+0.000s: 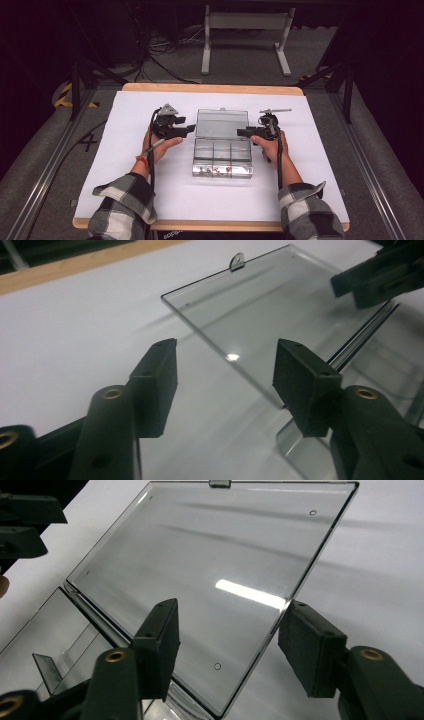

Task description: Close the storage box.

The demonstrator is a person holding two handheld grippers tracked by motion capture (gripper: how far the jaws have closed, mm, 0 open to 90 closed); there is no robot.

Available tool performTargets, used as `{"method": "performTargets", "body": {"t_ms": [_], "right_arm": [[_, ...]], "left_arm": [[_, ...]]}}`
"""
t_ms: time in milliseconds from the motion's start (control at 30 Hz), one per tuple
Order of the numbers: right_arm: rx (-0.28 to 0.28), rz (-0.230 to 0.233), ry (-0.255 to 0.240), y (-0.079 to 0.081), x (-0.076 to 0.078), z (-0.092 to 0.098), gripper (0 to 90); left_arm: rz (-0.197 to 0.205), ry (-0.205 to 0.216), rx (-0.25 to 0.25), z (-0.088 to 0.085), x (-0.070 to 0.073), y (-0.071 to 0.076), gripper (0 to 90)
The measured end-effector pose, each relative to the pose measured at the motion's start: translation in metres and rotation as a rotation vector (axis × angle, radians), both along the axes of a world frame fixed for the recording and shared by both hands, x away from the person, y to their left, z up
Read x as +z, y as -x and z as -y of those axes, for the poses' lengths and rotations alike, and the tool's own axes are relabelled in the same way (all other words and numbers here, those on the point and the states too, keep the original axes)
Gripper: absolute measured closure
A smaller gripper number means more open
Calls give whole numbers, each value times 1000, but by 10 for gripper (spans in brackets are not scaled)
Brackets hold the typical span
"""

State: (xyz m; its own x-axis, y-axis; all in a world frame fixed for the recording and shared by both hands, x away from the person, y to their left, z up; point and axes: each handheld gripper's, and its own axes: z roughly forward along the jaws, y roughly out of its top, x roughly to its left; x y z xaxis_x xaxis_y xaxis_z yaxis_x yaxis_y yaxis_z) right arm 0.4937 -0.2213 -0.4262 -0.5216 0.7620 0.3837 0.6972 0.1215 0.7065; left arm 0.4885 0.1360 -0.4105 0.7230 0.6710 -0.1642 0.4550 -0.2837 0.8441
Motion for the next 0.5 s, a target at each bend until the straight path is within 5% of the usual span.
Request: {"method": "performTargets", "body": {"t_ms": [500], "right_arm": [[31,93,47,10,10,3,571]], "left_arm": [[-67,-36,-12,30,-15,-11,328]]}}
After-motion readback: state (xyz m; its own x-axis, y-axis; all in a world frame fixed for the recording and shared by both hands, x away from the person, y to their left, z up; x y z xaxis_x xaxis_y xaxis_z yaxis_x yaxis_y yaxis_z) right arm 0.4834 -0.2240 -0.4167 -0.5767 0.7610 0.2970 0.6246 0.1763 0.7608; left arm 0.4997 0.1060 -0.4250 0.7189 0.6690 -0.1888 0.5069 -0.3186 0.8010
